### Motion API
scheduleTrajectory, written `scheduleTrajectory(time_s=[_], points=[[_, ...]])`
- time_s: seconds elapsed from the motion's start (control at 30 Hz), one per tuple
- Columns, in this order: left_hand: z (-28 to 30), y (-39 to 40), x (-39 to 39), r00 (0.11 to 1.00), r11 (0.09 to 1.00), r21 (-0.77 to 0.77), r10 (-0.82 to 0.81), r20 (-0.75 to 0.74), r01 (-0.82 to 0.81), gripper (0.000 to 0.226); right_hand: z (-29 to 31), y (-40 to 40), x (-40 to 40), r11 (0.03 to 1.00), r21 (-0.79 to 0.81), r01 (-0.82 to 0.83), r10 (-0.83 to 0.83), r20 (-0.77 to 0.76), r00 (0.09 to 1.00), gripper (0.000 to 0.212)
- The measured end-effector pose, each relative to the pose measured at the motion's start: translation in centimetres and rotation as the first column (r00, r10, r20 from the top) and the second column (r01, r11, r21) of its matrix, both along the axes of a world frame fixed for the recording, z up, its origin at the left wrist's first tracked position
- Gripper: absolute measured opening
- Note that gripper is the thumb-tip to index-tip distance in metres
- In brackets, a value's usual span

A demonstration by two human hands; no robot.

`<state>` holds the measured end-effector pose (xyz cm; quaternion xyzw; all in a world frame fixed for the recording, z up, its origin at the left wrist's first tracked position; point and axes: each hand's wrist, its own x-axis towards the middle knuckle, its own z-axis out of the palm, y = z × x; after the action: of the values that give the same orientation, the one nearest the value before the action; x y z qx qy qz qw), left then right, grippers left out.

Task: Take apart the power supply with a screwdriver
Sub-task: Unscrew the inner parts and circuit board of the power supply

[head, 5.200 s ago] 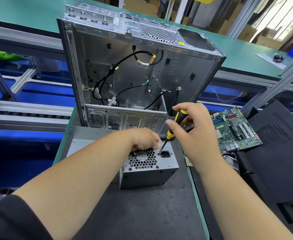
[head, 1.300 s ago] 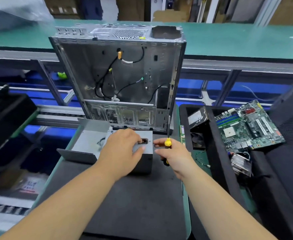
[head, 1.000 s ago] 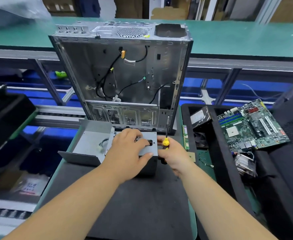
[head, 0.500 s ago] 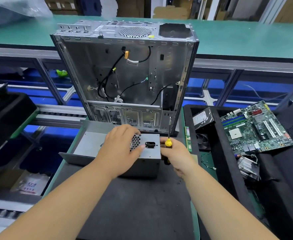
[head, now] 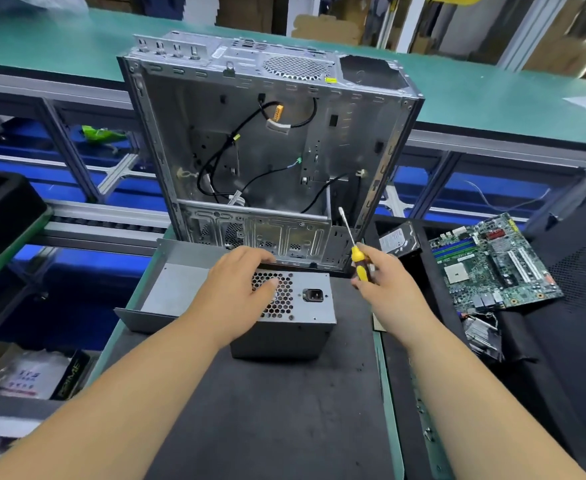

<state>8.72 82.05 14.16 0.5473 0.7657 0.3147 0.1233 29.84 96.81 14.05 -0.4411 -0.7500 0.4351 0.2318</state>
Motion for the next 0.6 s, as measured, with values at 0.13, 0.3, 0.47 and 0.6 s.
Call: scheduleTrajectory(time_s=[0.13,0.3,0.47,0.6], points=[[0.0,0.5,-0.2,0.999,1.0,-0.014,-0.022,0.04,0.022,0.034,1.4,-1.3,-0.5,0.995,0.093,0.039,-0.027,-0.124,0.992,0.044],[0.1,1.6,-0.3,0.998,0.998,-0.052,-0.033,0.053,0.036,0.032,3.1,-2.9,-1.7,0.977,0.136,0.162,-0.123,-0.257,0.959,0.031],[0.6,3.6,-0.4,0.994,0.988,-0.135,-0.063,0.091,0.075,0.036,4.5,-3.7,-3.3,0.971,0.143,0.19,-0.124,-0.377,0.918,0.015],[0.2,4.2,0.1,0.995,0.977,-0.196,-0.067,0.071,0.08,0.035,5.2,-4.5,-4.6,0.963,0.185,0.196,-0.108,-0.399,0.91,0.01]])
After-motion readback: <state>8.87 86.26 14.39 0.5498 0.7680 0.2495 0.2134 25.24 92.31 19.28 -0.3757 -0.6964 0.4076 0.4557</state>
